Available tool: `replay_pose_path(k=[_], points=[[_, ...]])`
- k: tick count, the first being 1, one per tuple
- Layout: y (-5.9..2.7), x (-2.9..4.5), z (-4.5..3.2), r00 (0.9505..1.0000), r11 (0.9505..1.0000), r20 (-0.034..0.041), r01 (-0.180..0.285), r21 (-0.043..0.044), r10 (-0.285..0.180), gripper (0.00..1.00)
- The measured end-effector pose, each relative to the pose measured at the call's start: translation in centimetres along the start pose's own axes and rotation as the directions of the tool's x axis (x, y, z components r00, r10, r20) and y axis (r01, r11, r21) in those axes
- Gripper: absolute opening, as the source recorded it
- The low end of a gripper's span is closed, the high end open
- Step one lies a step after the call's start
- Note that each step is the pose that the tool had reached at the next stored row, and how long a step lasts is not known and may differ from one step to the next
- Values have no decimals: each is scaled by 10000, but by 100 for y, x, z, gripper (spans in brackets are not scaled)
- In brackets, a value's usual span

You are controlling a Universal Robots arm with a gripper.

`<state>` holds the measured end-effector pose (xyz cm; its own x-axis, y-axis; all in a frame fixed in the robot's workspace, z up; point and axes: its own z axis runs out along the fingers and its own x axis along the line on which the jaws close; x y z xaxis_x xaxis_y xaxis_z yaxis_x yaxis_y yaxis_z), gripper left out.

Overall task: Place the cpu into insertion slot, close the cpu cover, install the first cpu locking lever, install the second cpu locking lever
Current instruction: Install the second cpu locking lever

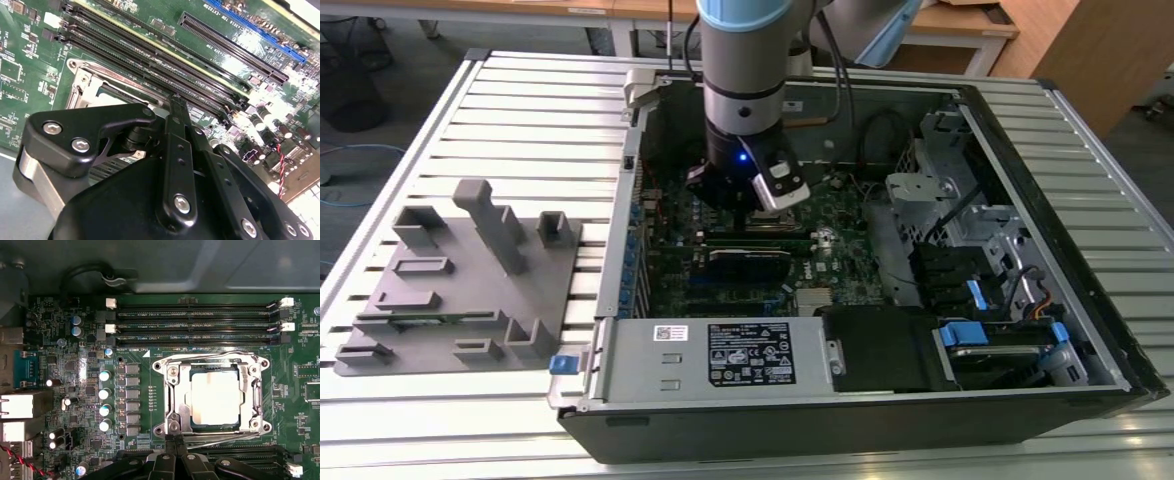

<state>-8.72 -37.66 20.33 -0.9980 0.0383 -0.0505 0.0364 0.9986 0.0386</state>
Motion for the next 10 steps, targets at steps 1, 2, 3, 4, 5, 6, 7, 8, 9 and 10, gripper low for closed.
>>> replay_pose_path(k=[1, 2, 3, 4, 5, 6, 7, 8, 9, 10], points=[[0, 4, 4, 10000, 10000, 0, 1, -2, -1, 11], [-1, 8, 7, 10000, 10000, 0, 0, -4, 0, 11], [-1, 10, 10, 10000, 10000, 0, 1, -5, -1, 11], [-1, 14, 13, 10000, 10000, -1, 1, -7, -1, 11], [-1, 18, 17, 10000, 10000, -1, 0, -9, 0, 11], [-2, 23, 20, 10000, 10000, -1, 1, -12, -1, 11], [-2, 28, 22, 10000, 10000, -1, 0, -16, 0, 11], [-2, 30, 24, 10000, 10000, 0, 0, -21, 0, 11], [-2, 32, 25, 10000, 10000, -1, 0, -30, 0, 11], [-3, 35, 26, 10000, 10000, -3, 0, -47, 0, 11]])
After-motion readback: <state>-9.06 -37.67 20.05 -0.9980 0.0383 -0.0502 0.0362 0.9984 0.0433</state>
